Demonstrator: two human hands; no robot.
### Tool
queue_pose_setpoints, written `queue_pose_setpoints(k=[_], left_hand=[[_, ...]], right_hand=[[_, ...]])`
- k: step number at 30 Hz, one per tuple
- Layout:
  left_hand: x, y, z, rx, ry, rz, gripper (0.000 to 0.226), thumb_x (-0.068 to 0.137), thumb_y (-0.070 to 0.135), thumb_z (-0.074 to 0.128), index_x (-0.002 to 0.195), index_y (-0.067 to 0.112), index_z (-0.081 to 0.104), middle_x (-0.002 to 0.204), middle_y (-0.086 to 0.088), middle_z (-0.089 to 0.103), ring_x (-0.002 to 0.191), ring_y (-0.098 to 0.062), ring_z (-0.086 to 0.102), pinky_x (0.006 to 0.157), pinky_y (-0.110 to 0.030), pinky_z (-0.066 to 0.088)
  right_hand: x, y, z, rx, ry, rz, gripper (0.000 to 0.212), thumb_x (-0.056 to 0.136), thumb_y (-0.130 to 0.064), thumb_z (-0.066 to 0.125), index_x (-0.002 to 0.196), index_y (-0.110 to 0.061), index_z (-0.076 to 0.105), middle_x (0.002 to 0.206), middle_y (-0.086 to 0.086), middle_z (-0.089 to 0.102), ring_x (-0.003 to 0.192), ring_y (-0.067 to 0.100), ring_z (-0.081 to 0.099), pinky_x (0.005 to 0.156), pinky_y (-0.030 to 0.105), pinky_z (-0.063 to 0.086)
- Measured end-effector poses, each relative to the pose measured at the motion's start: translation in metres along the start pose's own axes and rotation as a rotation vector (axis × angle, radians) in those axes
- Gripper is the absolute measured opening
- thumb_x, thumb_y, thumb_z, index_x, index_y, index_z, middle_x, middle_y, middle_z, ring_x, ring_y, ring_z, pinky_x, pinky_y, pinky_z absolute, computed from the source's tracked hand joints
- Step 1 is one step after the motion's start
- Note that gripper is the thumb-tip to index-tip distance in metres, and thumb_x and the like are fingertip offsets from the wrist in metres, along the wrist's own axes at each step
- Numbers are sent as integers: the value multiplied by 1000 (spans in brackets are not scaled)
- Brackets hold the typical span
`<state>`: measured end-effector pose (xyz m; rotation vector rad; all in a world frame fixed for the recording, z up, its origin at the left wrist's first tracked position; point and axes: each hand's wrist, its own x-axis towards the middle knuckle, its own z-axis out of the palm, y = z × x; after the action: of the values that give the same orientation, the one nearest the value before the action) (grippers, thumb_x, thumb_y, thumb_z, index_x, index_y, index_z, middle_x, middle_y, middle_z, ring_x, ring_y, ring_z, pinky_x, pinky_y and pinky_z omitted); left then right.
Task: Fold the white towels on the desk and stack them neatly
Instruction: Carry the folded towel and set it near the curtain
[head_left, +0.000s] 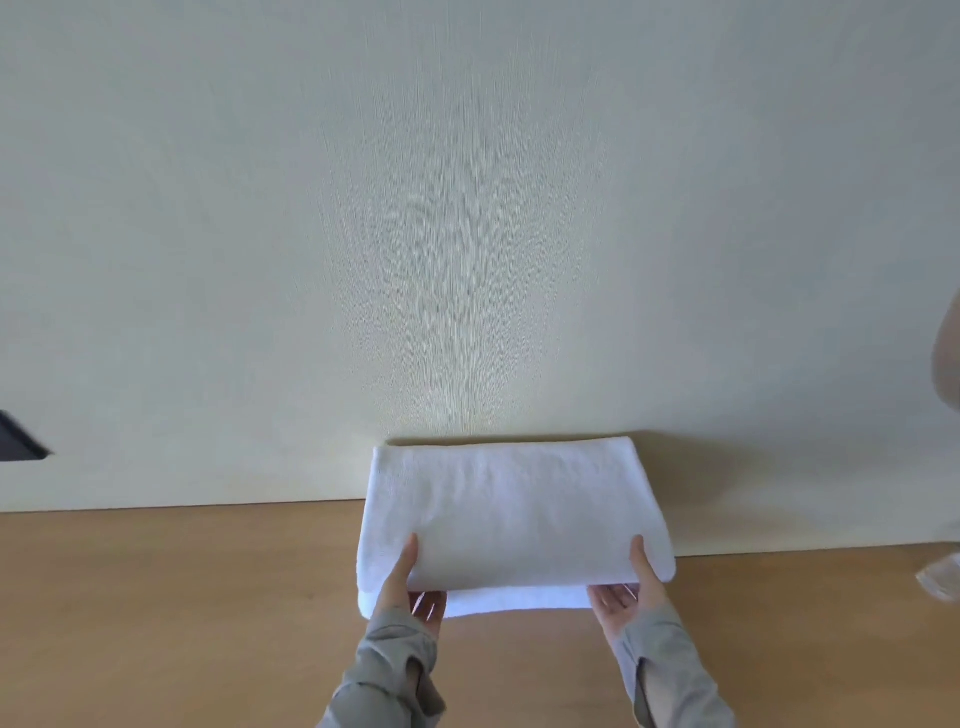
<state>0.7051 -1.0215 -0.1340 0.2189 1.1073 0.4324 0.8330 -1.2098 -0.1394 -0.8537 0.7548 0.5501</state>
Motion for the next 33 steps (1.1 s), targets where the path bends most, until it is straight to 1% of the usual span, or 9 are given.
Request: queue_pose_setpoints(k=[2,5,9,15,19,24,28,31,33], left_hand=[[1,2,8,-14,35,10,58,66,27,82,112,13,49,105,-6,54,99,-25,54,87,-34,48],[1,3,17,-36,52,-41,51,62,33,83,94,14,49,96,-3,54,83,-20,54,80,-30,47],[-2,2,25,-63,104,-20,53,61,31,84,96,17,47,94,-5,57,83,-22,58,69,-33,49],[-10,5,31,-146,68,39,70,60,22,83,119,13,46,106,-9,61,93,-27,63,65,-37,52],[-16,12,32,-109,17,62,65,63,24,81,119,11,49,108,-8,61,95,-26,62,83,-38,52],[-29,24,28,-73,25,63,45,69,26,77,101,11,49,95,-3,58,88,-25,60,92,-38,50],[-51,35,20,-74,31,78,36,68,27,77,82,14,47,90,-2,57,80,-22,59,88,-36,51],[-67,49,13,-98,-4,103,36,69,27,77,82,12,47,91,-5,58,81,-23,59,88,-37,51],[-79,61,7,-129,-17,126,37,68,26,77,84,12,48,94,-6,59,85,-24,60,89,-38,51]], right_hand=[[3,-1,9,26,-25,-8,55,53,-40,83,93,-9,60,93,9,67,81,24,65,67,40,54],[5,-4,23,59,-24,17,58,37,-47,86,75,-13,58,65,2,64,44,19,57,51,32,52],[6,1,34,72,-4,-10,45,65,-43,82,94,-14,62,91,5,68,85,26,64,79,48,55],[-1,3,43,138,-79,-83,12,83,-21,67,91,-17,60,98,8,66,103,32,61,97,51,46],[-11,3,43,150,-91,-115,17,80,-18,70,94,-18,61,113,11,65,108,34,60,95,53,47],[-28,8,43,160,-49,-161,51,71,-15,77,119,-14,61,114,12,65,103,36,63,88,55,50],[-47,11,49,162,-146,-130,37,79,-18,70,115,-14,61,107,9,66,99,32,63,88,51,51],[-64,17,55,135,-236,-120,17,80,-21,68,95,-16,61,92,7,68,84,28,65,73,45,55],[-76,22,62,116,-285,-116,18,80,-23,69,94,-17,61,92,7,68,85,27,66,66,42,55]])
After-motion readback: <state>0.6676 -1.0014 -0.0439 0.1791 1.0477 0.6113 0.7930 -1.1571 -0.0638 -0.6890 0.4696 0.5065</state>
